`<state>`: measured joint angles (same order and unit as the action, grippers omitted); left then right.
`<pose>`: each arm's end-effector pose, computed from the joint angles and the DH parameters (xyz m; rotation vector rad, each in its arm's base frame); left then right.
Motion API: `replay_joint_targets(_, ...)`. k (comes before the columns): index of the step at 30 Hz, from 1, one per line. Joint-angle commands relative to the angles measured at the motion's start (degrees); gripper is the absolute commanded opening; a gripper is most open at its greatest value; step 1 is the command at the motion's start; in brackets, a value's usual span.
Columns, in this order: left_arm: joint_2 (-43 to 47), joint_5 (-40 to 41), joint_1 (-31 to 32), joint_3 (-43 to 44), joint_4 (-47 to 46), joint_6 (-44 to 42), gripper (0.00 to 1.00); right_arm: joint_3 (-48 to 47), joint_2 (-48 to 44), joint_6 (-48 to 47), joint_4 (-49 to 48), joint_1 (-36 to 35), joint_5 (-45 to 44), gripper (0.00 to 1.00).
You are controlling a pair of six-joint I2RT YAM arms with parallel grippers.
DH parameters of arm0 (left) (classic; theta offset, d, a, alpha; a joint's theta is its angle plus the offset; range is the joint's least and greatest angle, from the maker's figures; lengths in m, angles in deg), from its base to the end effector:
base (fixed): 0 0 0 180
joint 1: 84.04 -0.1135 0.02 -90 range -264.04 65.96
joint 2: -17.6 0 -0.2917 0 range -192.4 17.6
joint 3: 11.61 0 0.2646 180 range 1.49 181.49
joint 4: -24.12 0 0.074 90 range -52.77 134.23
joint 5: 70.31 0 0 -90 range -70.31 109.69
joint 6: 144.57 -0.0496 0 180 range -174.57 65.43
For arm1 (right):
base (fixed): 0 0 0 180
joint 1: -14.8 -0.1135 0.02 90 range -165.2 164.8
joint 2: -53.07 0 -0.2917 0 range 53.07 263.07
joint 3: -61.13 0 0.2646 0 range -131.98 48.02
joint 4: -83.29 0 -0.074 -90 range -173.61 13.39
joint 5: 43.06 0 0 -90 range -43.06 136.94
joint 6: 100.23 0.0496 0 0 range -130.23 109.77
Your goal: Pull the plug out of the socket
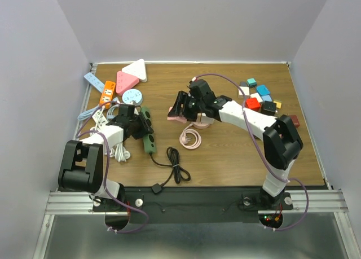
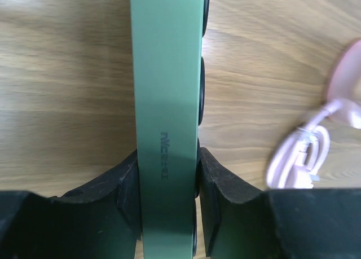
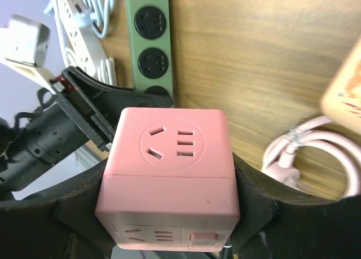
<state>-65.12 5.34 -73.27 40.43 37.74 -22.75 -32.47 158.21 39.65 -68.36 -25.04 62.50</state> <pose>0.2904 -0.0678 0.1826 -0.3141 2.3893 -0.6505 0.3361 0.2978 0.2640 0.0596 2.4988 1.0641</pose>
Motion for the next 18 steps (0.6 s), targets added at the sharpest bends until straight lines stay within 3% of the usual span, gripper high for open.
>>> replay_joint_targets(1, 1.6, 1.2, -0.2, -0.9, -0.2, 0.6, 0.00, -1.8, -7.0, -4.0, 0.3, 0.0, -5.9, 0.00)
replay_joint_targets(6, 3.6, 0.1, -0.3, -0.3, -1.9, 0.5, 0.00, -1.9, -11.8, -6.6, 4.3, 1.0, -8.2, 0.00)
replay_joint_targets(10, 4.7, -1.9, -0.3, 0.1, -2.7, -0.3, 0.00, -2.6, -13.4, -9.5, 15.1, 6.6, -20.8, 0.00)
replay_joint_targets(11, 4.8, -2.2, -0.3, 0.1, -2.7, -0.6, 0.00, -2.3, -14.5, -10.9, 18.2, 10.5, -25.8, 0.00)
replay_joint_targets(18, 5.3, -3.3, -0.6, 0.0, -2.8, -1.9, 0.00, -3.6, -15.2, -17.6, 23.2, 29.0, -39.1, 0.01)
